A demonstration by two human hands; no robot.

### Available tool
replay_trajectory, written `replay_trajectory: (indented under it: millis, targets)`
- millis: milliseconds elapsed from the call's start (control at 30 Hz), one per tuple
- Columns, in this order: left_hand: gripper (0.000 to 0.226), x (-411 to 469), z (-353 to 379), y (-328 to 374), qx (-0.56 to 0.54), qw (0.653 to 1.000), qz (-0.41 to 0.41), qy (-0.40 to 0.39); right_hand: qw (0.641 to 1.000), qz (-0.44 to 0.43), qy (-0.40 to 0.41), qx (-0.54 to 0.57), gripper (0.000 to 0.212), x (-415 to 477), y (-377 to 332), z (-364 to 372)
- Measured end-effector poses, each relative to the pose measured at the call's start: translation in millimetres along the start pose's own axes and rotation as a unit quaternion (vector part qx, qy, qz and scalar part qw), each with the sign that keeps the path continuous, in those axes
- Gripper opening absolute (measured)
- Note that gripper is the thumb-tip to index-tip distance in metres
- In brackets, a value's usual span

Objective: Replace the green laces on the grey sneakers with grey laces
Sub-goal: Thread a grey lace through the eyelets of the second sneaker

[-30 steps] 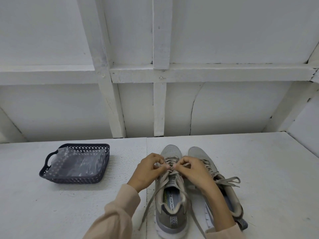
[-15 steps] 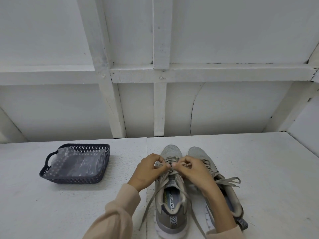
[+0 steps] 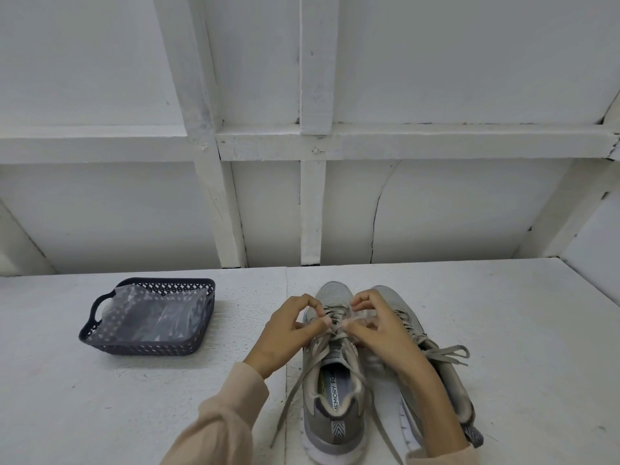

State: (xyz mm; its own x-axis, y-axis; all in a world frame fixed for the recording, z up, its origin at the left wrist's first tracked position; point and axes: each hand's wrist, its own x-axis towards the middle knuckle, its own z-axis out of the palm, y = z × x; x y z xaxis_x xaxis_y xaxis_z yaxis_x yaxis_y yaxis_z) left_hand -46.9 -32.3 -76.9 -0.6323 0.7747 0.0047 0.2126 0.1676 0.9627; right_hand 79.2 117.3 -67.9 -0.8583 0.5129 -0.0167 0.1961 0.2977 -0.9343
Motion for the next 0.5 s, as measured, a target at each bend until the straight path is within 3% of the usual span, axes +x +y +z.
replay_trajectory:
  millis: [67, 133, 200, 500]
  targets:
    - [0.025, 0, -1, -1, 0.040, 0.999, 0.028, -0.012, 0.999, -0.014, -0.035, -0.026, 0.021, -1, -1, -3]
    - [0.019, -1, 0, -3, 0.063, 0.997, 0.049, -0.012, 0.997, -0.025, -0.043, -0.053, 0.022, -3, 1, -5]
    - [0.011, 0, 0, -6, 0.042, 0.998, 0.050, 0.000, 0.998, -0.017, -0.041, -0.036, 0.018, -3, 1, -5]
    - [0.021, -5, -7, -10, -0.061, 0.997, -0.013, -0.036, 0.993, 0.102, -0.026, 0.053, 0.017, 0, 2, -2]
